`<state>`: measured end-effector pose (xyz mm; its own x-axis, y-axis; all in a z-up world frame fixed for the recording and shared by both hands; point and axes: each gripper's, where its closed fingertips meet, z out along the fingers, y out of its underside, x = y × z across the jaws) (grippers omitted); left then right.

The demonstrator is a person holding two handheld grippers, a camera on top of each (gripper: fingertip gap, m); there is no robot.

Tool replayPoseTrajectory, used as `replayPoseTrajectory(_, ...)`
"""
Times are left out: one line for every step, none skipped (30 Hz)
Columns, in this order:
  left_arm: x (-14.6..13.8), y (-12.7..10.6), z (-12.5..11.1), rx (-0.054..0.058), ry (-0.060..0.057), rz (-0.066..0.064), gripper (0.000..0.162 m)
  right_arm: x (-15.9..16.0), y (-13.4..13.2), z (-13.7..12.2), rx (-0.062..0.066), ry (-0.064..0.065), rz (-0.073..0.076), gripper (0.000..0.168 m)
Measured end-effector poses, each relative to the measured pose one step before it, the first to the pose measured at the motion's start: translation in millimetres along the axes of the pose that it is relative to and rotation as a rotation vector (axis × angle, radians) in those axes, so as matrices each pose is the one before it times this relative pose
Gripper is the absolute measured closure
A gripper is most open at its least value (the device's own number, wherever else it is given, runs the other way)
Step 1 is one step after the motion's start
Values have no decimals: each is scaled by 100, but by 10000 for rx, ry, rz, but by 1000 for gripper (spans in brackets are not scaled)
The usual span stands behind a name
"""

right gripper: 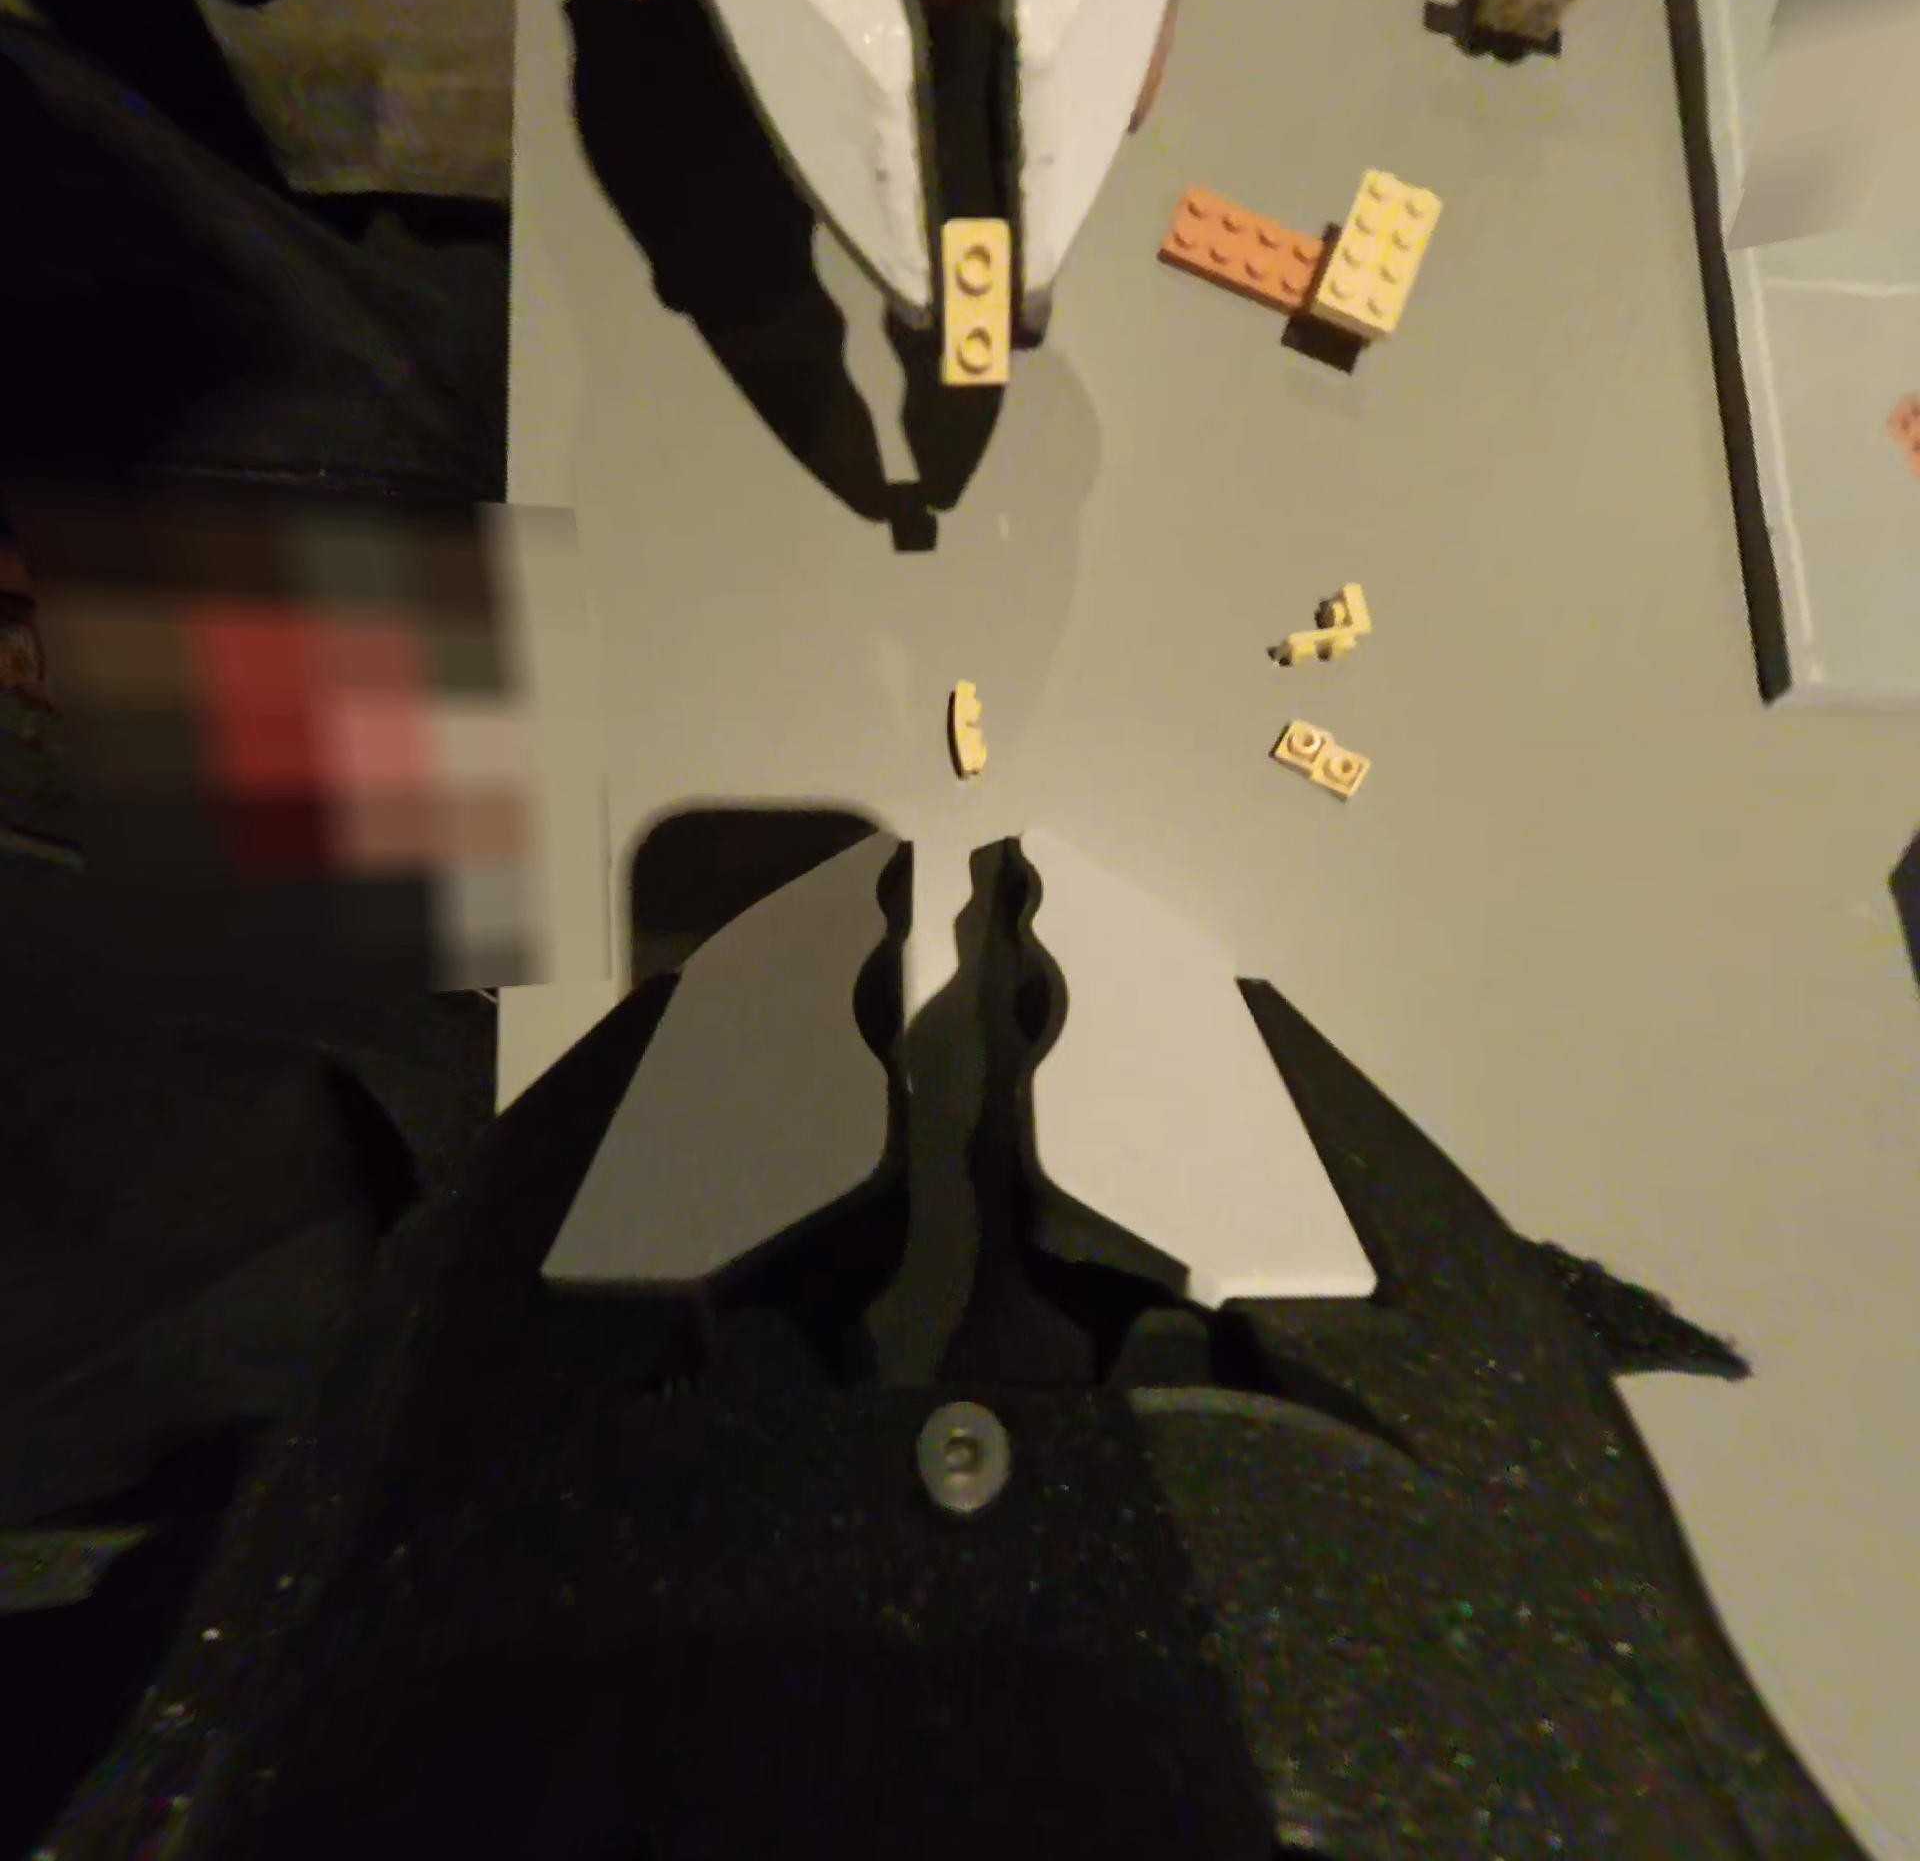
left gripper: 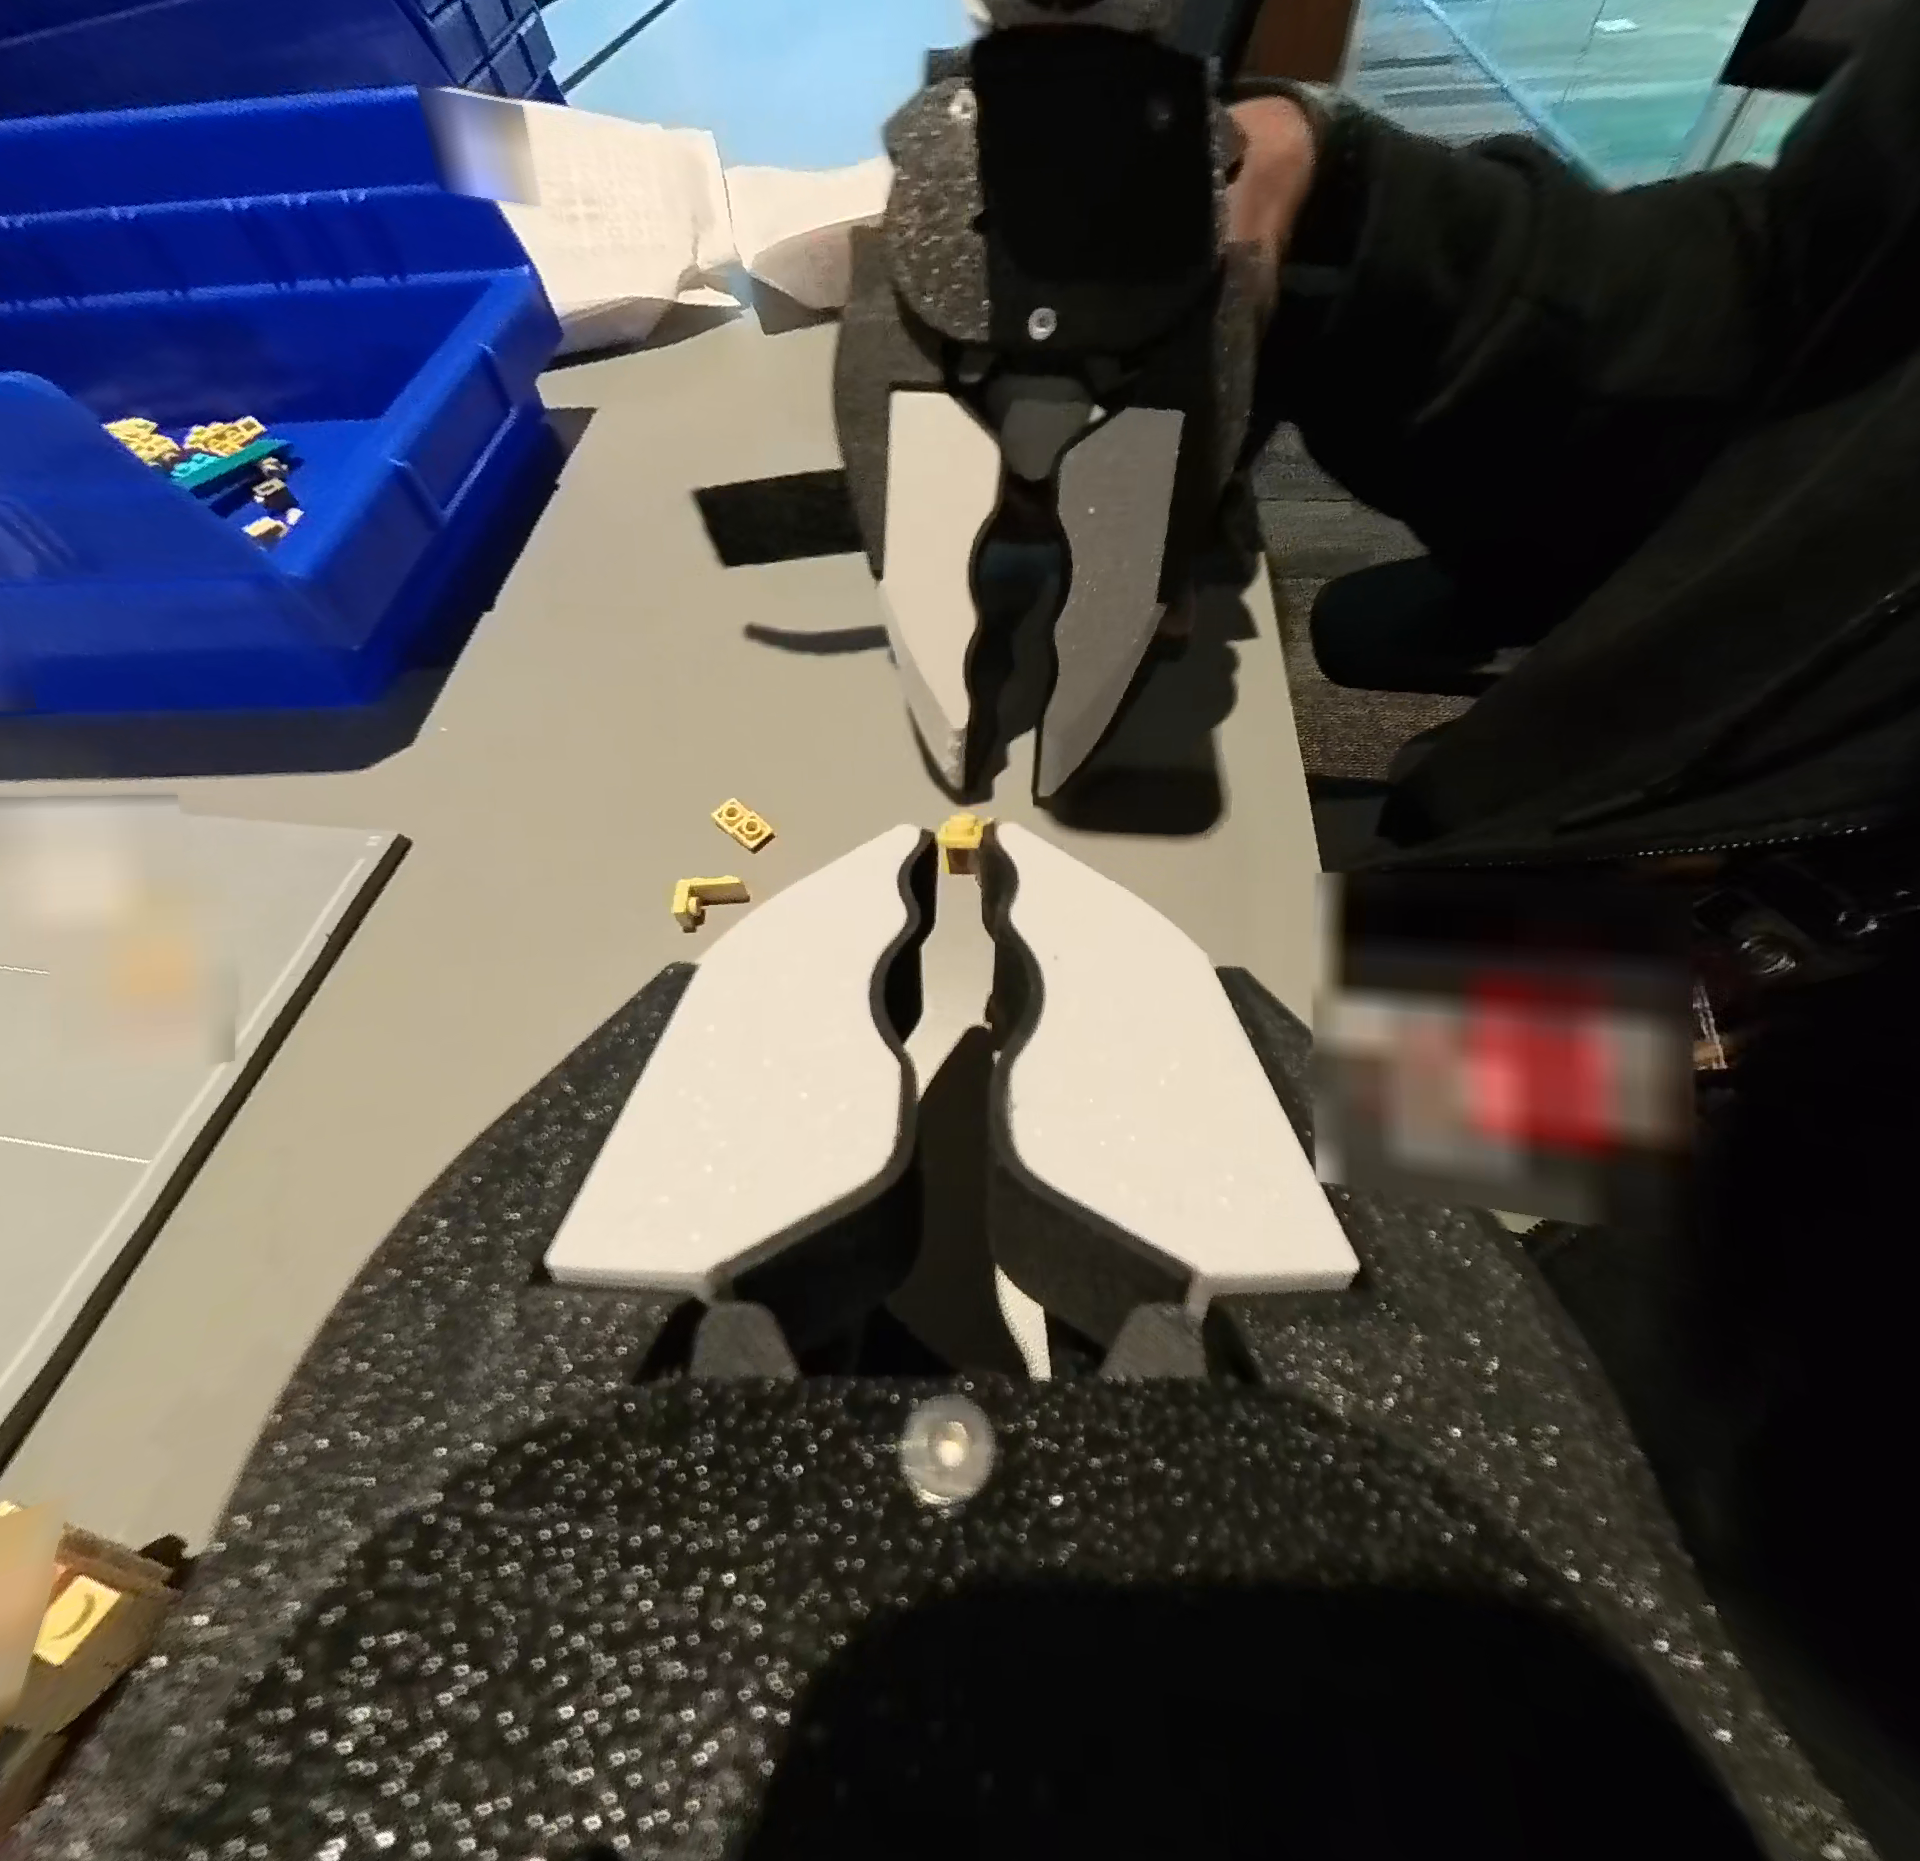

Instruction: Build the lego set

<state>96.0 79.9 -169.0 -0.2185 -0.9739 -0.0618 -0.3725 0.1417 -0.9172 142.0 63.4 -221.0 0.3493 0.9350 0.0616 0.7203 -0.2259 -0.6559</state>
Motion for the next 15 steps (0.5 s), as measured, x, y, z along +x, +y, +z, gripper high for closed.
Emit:
replayPoseTrajectory(19,16,7,-8,18,4,154,-94,-13,-37,83,133,389,153)
replayPoseTrajectory(-4,15,15,-10,-1,-2,154,-104,-148,-6,136,73,513,154)
replayPoseTrajectory(-22,2,20,-10,-13,-3,154,-113,-243,33,158,30,586,154)
replayPoseTrajectory(-15,13,3,-4,-16,6,154,-134,-235,48,118,23,547,154)
replayPoseTrajectory(-9,-17,-5,7,-18,9,154,49,-162,23,51,157,545,155)
replayPoseTrajectory(-30,-10,-8,14,-25,2,155,227,-124,16,4,266,542,155)
replayPoseTrajectory(-24,-32,-29,22,-23,1,155,74,-112,29,-9,189,377,155)
replayPoseTrajectory(-7,-21,-32,23,-13,0,155,-162,-28,41,-37,83,172,153)
replayPoseTrajectory(-9,-22,-26,22,-8,-6,155,-181,21,75,-76,83,40,151)
replayPoseTrajectory(3,-24,-18,21,4,-3,155,-45,-10,97,-69,156,-36,149)
replayPoseTrajectory(12,-17,-29,18,12,2,155,47,-67,120,-35,172,-78,147)
replayPoseTrajectory(43,-4,-18,11,21,0,155,34,-74,146,-20,90,-97,146)
replayPoseTrajectory(50,-7,-26,5,27,1,155,-12,-50,175,-31,-5,-112,144)
replayPoseTrajectory(47,5,-30,6,23,2,155,-16,-9,174,-61,-47,-138,144)
replayPoseTrajectory(47,18,-46,0,24,-7,154,37,43,175,-88,-25,-147,144)
